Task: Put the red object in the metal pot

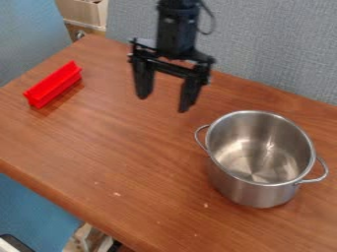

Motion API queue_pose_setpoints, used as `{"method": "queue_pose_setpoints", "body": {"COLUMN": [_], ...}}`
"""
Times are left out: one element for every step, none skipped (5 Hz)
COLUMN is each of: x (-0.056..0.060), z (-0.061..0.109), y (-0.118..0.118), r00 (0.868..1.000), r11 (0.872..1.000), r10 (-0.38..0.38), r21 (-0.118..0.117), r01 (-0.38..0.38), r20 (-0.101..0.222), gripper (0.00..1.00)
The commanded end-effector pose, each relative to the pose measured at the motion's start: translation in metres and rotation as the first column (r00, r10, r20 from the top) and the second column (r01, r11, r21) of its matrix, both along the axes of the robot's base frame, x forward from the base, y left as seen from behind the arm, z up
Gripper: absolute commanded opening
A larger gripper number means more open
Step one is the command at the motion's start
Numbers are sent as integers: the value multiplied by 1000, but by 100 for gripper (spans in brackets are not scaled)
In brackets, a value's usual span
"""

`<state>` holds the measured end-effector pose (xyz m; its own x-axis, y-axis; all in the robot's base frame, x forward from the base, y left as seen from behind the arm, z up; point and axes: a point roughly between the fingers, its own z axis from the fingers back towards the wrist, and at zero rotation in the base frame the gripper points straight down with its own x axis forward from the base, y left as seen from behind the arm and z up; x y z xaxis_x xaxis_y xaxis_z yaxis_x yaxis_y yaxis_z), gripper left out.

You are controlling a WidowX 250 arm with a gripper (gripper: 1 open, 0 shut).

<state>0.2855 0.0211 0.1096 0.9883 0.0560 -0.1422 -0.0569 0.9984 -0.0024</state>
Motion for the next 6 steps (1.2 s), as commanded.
{"method": "queue_pose_setpoints", "body": {"x": [-1,-4,-7,-9,-6,-4], "z": [11,14,15,16,14,11], "y": [37,79,119,152,173,180], "r00": [996,985,964,949,938,936], "r11": [997,987,968,954,945,943], "r10": [73,159,248,293,321,324], "r21": [8,16,22,21,24,27], "r01": [-73,-160,-251,-297,-326,-331], "r20": [50,71,94,113,130,134], "gripper": [100,100,100,100,100,100]}}
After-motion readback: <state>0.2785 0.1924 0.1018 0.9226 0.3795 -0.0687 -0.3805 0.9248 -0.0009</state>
